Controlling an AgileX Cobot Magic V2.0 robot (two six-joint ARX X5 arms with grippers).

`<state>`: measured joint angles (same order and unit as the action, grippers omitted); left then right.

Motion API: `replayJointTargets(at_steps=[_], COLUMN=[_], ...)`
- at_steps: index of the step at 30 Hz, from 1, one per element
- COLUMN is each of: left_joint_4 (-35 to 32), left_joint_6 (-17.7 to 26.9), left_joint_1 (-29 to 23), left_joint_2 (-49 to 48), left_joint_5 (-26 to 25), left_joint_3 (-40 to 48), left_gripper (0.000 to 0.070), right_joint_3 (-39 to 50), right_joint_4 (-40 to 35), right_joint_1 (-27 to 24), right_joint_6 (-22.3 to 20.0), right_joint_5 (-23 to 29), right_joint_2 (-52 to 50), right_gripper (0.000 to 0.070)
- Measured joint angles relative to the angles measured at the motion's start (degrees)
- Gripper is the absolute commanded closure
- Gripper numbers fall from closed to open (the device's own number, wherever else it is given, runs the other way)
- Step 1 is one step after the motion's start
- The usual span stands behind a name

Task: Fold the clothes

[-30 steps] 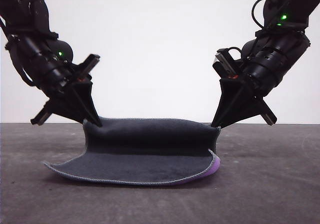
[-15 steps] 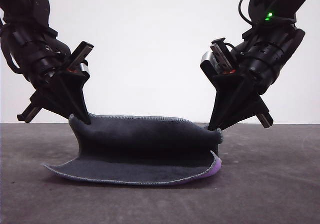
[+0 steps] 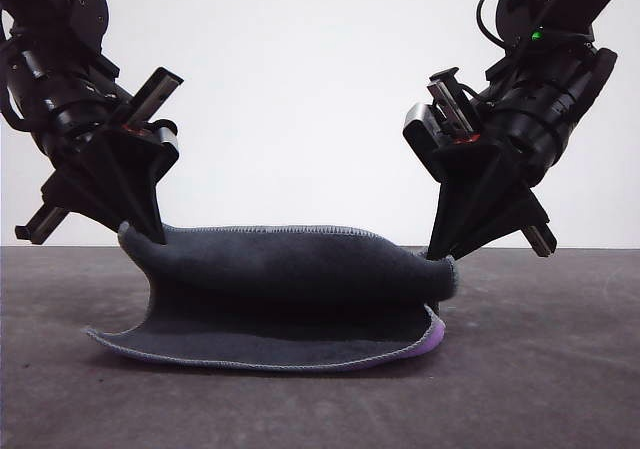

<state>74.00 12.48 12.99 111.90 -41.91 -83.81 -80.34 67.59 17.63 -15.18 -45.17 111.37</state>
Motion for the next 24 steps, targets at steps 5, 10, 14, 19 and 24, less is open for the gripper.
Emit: replayJointTargets(at_steps=[5, 10, 14, 19, 24], left_joint_4=[0.2, 0.6, 0.7, -0.6, -3.6], left_joint_6=[0.0, 0.2, 0.2, 0.3, -1.5], left_joint_1=[0.0, 0.0, 0.0, -0.1, -1.1], left_joint_2=[0.0, 0.0, 0.0, 0.0, 0.0], left_joint_5=[0.0, 0.0, 0.0, 2.7, 13.9], left_joint_3=[0.0, 0.0, 0.0, 0.0, 0.0], left_gripper=[0.048, 0.034, 0.0334, 0.0205, 0.0179], right_joint_3=[0.0, 0.0, 0.0, 0.0, 0.0], right_joint_4=[0.0, 0.5, 0.5, 0.5, 0.2], right_joint_1=[0.0, 0.0, 0.0, 0.0, -0.3], right_joint_6=[0.0, 0.0, 0.0, 0.0, 0.5], right_joint_5=[0.0, -0.1, -0.1, 1.3, 7.0], right_joint_2=[0.0, 0.0, 0.0, 0.0, 0.0], right_gripper=[0.056, 0.035, 0.0349, 0.0326, 0.0252])
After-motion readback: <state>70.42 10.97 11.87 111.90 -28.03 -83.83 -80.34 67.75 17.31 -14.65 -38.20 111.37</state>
